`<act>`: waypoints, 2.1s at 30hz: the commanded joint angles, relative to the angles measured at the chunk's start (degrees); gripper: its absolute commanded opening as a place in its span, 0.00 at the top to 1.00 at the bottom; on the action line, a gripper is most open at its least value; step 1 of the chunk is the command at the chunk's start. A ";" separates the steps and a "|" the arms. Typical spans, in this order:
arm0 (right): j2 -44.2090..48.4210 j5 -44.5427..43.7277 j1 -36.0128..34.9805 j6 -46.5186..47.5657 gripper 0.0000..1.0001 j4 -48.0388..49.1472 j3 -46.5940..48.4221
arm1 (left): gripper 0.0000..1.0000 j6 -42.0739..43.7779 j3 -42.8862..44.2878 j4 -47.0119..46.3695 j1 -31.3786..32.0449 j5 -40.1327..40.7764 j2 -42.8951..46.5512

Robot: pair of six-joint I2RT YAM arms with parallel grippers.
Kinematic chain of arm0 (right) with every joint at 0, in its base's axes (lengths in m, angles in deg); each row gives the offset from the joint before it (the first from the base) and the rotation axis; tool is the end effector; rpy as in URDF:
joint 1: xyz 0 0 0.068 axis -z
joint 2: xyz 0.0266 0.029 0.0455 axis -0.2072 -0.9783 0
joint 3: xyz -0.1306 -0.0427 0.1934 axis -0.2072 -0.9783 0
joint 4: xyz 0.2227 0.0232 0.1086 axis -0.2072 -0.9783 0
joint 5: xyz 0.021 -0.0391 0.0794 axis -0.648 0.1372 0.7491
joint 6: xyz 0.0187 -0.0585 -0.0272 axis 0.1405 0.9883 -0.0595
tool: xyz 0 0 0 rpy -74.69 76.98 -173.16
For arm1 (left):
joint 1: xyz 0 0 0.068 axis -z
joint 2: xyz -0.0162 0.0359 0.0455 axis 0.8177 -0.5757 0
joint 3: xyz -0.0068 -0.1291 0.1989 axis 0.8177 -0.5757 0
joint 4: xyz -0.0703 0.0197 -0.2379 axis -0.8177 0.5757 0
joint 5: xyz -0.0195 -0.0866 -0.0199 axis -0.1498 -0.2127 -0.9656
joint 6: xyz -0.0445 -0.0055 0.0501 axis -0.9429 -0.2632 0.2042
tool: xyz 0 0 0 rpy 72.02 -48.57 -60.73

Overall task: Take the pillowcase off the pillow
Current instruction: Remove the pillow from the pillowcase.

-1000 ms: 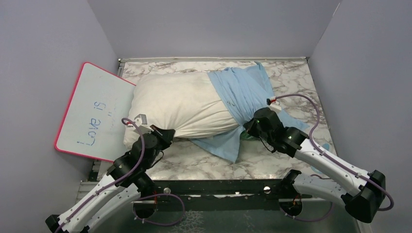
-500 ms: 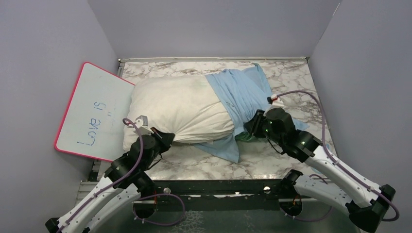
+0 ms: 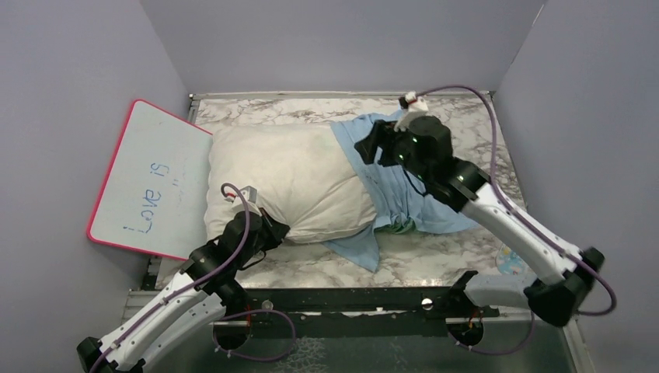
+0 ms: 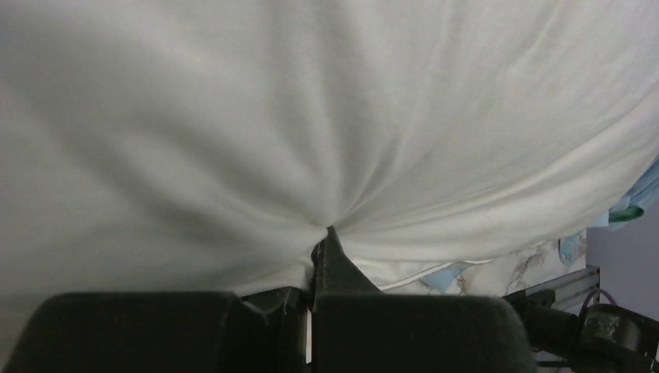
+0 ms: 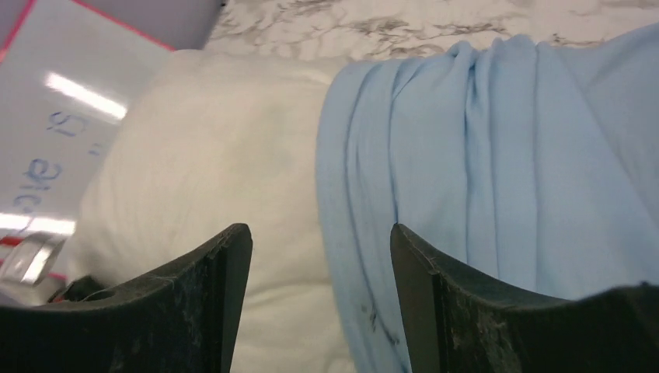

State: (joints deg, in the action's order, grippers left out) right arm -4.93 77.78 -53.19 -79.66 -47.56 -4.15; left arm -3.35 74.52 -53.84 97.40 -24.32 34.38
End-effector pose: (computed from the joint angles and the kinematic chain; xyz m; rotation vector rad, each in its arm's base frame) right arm 0.2063 0.1720 0.3567 -0.1666 1.8848 0.7003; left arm 0.1244 -0.0965 0.2024 -0.3448 2.1767 -0.7139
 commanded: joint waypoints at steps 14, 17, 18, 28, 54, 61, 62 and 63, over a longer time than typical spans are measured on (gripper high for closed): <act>-18.00 17.06 0.10 -3.72 0.43 5.10 -25.08 | 0.18 14.52 19.23 0.13 -0.17 -10.79 -2.52; -15.62 23.18 0.10 -8.98 0.43 13.33 -34.67 | 0.08 20.66 27.04 -1.86 -0.13 -8.45 -10.83; -15.32 24.32 0.10 -10.39 0.43 15.82 -36.87 | 0.05 23.00 29.55 -2.77 -0.16 -7.80 -14.64; -15.21 22.79 0.01 -12.72 0.47 16.93 -41.65 | 0.01 35.50 51.09 -3.59 -7.91 1.56 -50.13; 2.45 -22.74 0.10 5.16 0.16 -6.21 3.48 | 1.00 18.05 1.14 -26.53 -12.47 -18.53 -10.56; -17.53 -17.47 0.63 11.36 0.15 -16.94 23.32 | 1.00 17.74 0.40 -24.03 -11.24 -19.11 -4.76; -19.28 -16.74 0.63 11.39 0.15 -18.61 24.49 | 1.00 17.50 0.28 -23.35 -11.23 -18.82 -4.14; -20.75 -15.94 0.63 11.39 0.15 -20.51 25.03 | 1.00 17.06 0.10 -22.68 -11.21 -18.35 -3.39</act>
State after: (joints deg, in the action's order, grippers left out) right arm -17.79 61.52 -52.69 -71.81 -55.36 17.84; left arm 15.21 76.45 -84.83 85.44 -38.35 28.29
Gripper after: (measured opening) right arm 0.846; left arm 0.025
